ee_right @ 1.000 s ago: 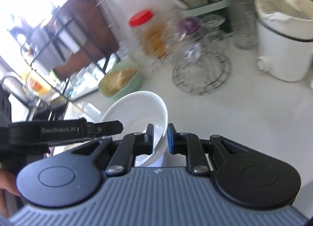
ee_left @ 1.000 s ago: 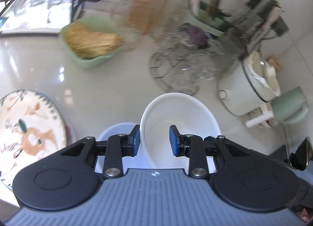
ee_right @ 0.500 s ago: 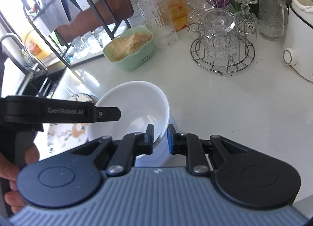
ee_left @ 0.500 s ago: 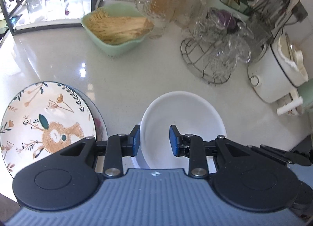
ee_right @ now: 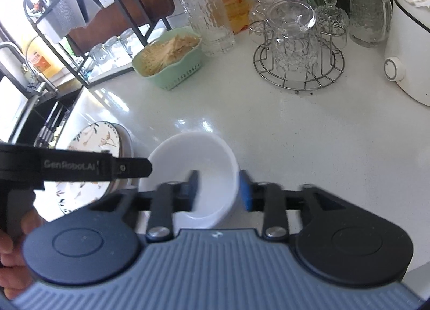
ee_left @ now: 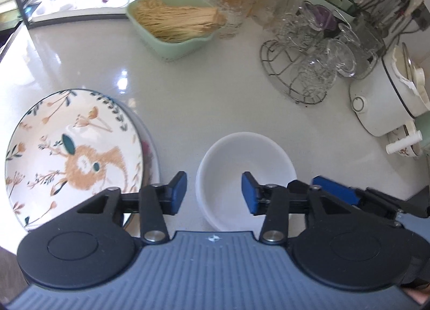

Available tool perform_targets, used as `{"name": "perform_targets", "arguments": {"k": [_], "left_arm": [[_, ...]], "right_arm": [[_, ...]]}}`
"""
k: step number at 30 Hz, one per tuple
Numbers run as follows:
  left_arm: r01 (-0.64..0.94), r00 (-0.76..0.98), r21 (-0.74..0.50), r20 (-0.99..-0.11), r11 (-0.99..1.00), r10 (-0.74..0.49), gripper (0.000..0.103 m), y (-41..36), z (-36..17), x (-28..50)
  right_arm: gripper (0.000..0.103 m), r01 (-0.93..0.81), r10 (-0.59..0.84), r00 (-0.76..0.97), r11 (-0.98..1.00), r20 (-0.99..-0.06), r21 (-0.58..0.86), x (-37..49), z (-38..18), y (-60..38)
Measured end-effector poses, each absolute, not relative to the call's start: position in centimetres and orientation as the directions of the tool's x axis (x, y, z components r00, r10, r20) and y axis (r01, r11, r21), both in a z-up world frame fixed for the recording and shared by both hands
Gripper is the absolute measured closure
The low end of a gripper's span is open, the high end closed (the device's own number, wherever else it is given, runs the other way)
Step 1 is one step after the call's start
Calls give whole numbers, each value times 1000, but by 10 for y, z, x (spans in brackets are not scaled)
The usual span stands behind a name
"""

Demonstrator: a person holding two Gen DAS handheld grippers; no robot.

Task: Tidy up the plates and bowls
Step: 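Carry the ceramic bowl with the left tool to the nested plastic bowls, then lower the ceramic bowl into the plastic bowls with the left tool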

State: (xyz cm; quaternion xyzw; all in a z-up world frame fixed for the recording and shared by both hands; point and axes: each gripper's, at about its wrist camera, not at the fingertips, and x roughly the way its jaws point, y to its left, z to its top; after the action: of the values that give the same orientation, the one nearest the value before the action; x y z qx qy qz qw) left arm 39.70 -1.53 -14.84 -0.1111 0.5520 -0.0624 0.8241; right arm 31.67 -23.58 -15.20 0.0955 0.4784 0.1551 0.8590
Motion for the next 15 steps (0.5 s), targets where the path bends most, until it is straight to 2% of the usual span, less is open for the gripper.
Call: {"name": "perform_targets", "arguments": {"k": [6, 15], "left_arm": [[-101, 340, -328, -899, 939, -277, 51, 0, -163, 391], [-157, 302, -353, -906, 922, -296, 51, -4, -184, 379]], "right_arm": [[47, -161, 367, 469, 930, -803, 331, 326, -162, -239], [49, -131, 414, 373, 910, -830, 394, 335, -185, -248]]}}
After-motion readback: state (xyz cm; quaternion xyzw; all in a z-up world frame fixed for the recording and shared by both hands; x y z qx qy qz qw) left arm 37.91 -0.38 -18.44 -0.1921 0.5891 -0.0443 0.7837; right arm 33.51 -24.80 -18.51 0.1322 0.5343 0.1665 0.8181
